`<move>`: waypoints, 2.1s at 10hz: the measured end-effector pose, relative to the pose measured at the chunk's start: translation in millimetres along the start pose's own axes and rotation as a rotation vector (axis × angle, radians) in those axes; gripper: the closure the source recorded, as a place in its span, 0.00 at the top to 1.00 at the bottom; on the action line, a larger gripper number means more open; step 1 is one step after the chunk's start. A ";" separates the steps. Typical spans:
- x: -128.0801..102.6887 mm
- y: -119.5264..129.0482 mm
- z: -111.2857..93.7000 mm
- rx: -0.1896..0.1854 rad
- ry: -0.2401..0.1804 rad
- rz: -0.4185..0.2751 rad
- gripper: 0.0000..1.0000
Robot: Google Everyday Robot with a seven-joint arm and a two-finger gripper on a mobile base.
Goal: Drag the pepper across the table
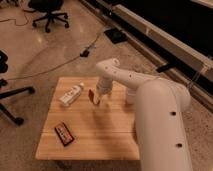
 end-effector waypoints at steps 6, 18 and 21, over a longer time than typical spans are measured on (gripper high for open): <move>0.5 -15.4 25.9 -0.047 -0.060 -0.025 0.65; -9.9 -8.2 11.5 -0.029 -0.096 -0.030 0.00; -36.5 6.7 4.8 -0.028 -0.113 -0.071 0.00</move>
